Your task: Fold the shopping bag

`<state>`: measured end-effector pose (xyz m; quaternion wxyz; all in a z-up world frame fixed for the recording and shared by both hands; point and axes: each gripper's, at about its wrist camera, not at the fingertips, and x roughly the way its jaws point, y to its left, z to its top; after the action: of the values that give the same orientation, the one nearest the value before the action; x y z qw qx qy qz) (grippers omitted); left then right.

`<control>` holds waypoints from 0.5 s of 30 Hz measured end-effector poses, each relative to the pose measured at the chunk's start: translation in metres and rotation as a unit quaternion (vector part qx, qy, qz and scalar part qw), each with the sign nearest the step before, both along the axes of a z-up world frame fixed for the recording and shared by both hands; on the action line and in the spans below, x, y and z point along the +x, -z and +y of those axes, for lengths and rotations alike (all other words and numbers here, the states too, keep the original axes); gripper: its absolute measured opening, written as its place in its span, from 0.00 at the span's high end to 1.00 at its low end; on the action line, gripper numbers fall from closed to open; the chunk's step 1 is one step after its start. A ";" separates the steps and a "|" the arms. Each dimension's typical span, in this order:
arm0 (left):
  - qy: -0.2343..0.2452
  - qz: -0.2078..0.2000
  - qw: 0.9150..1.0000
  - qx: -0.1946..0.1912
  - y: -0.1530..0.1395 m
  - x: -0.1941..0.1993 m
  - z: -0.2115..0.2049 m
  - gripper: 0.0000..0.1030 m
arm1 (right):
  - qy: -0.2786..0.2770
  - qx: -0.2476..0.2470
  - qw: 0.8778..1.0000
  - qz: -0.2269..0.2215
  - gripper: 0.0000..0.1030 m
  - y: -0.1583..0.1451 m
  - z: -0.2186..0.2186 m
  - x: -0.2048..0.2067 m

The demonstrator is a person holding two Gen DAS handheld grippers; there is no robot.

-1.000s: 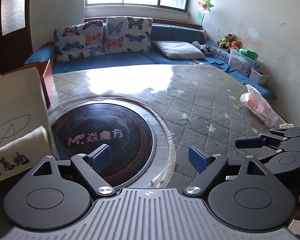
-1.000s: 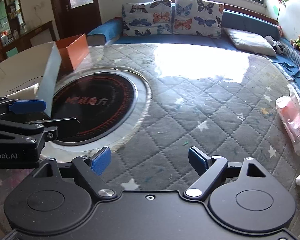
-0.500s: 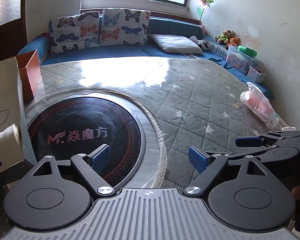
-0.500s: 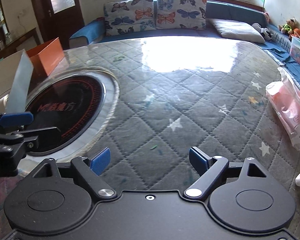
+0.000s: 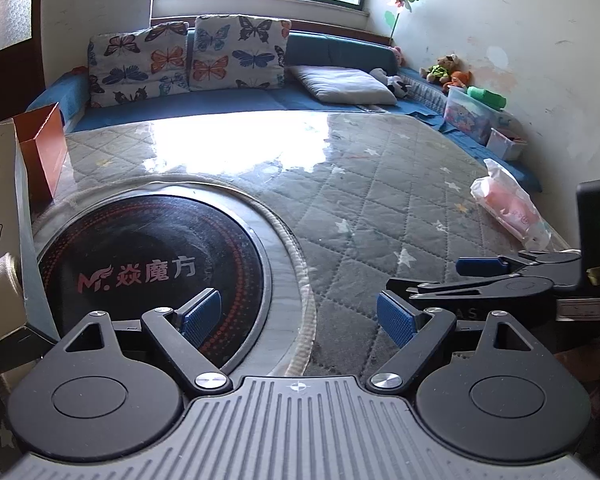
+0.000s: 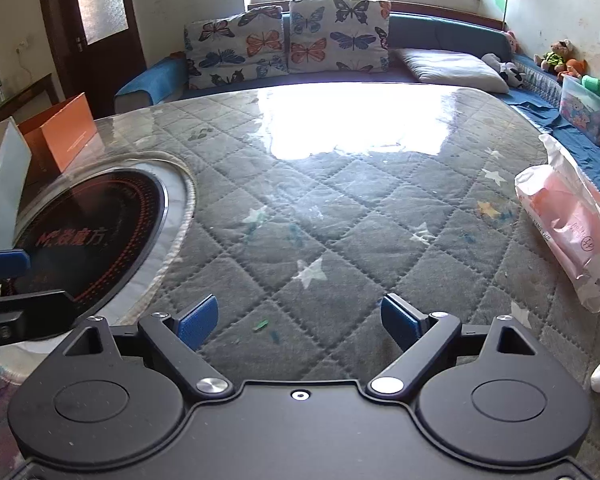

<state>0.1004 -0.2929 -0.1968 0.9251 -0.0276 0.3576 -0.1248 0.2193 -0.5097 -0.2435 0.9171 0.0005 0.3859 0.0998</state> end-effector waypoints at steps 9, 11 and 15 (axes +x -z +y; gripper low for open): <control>-0.002 -0.005 1.000 -0.002 -0.004 -0.003 0.002 0.16 | 0.031 -0.009 0.999 -0.019 0.12 0.004 -0.006 0.006; -0.003 -0.005 1.000 -0.002 -0.005 -0.004 0.003 0.16 | 0.035 -0.011 0.999 -0.020 0.11 0.005 -0.007 0.008; -0.004 -0.006 1.000 -0.001 -0.006 -0.007 0.006 0.16 | 0.041 -0.015 0.999 -0.021 0.08 0.006 -0.011 0.013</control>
<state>0.0935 -0.2868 -0.1904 0.9278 -0.0295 0.3516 -0.1216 0.2320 -0.5202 -0.2498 0.9282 0.0010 0.3677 0.0561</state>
